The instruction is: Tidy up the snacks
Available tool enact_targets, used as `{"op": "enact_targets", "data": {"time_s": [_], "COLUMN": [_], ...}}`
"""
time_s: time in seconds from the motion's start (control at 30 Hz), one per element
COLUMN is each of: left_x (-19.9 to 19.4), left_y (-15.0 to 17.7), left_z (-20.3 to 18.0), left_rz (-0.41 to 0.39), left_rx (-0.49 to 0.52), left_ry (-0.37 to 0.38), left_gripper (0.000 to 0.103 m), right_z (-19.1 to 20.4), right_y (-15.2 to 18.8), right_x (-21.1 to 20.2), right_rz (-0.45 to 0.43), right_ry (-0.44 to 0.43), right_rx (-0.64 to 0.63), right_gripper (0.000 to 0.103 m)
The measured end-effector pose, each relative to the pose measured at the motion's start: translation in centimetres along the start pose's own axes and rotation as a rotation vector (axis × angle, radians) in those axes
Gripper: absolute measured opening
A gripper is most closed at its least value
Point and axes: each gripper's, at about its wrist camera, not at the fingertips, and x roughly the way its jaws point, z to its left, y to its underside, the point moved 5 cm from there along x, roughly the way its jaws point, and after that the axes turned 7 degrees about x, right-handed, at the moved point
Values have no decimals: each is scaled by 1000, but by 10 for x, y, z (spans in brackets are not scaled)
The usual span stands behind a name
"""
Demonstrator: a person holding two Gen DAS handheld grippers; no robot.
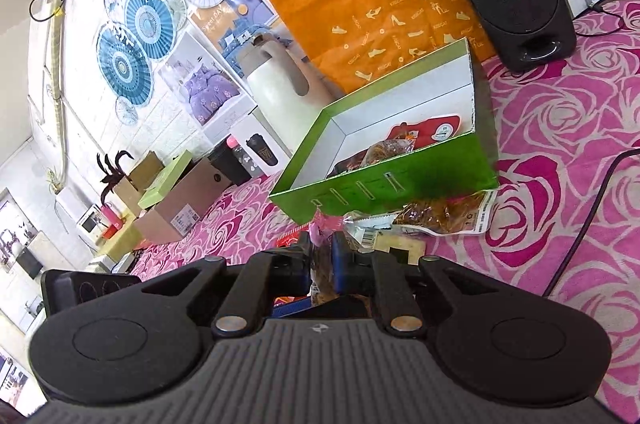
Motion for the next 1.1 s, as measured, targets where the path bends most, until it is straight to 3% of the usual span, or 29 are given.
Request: {"op": "enact_targets", "data": {"time_s": [0.37,0.6,0.83,1.1], "left_x": [-10,-12,26,88], "left_y": [-8,-43,-98,-108], "left_z": [6,15,26,50], "left_rz": [-37,-103,-122,-53], "left_rx": [-5,24,126,131], "left_ry": [1,-24,-72,-96], "left_gripper": [50,50,50,49], "right_z": [12,29,19,-29], "right_y": [-5,-30,-71,-94], "right_x": [5,24,48,73], "right_rz": [-9,-49,-194,-245], "right_ry": [-16,-47,-46,56], "right_rx": [-28,-49,-25,50], "right_gripper": [21,21,21,20]}}
